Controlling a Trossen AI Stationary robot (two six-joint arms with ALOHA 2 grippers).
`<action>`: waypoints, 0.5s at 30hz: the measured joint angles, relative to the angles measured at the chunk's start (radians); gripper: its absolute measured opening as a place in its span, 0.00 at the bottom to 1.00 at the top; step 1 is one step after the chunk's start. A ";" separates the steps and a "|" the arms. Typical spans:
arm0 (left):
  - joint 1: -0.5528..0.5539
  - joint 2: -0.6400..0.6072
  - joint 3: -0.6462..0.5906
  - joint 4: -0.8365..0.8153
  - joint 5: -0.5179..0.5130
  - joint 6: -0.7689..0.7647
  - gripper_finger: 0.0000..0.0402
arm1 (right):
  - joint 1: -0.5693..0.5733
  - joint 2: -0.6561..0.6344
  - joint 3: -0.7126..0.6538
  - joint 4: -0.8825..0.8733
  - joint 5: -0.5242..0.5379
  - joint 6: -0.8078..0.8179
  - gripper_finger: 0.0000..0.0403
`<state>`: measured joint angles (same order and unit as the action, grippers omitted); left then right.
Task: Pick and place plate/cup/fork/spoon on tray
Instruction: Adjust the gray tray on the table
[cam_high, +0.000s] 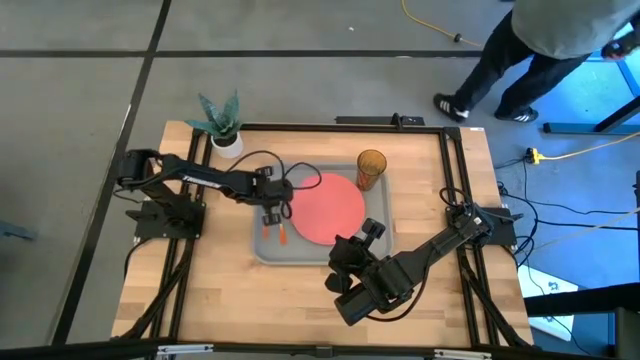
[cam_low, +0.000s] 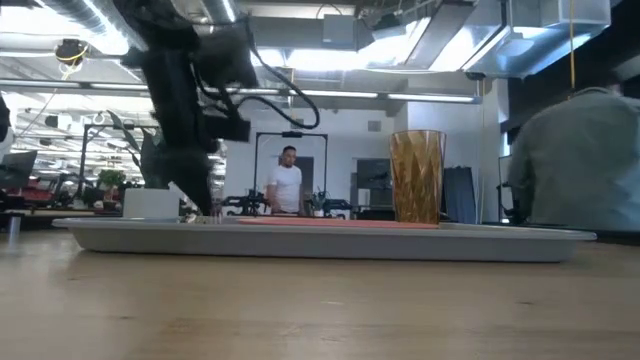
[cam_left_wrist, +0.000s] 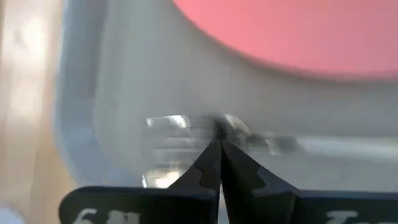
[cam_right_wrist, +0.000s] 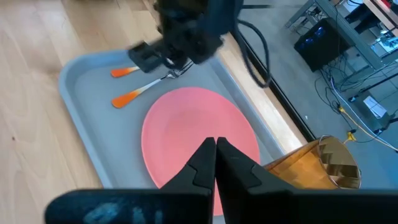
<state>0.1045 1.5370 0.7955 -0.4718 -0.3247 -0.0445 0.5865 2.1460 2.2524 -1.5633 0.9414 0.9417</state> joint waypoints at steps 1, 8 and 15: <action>-0.019 -0.016 0.005 -0.042 0.004 -0.028 0.00 | 0.000 0.000 0.000 -0.002 -0.001 0.001 0.03; -0.242 -0.164 0.027 -0.152 0.111 -0.237 0.00 | 0.000 0.000 0.000 -0.008 -0.075 0.041 0.01; -0.510 -0.214 0.026 -0.169 0.053 -0.471 0.00 | 0.000 0.000 -0.123 -0.006 -0.216 0.091 0.01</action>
<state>-0.4056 1.3231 0.8211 -0.6411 -0.2716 -0.5155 0.5865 2.1460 2.1298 -1.5696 0.7253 1.0325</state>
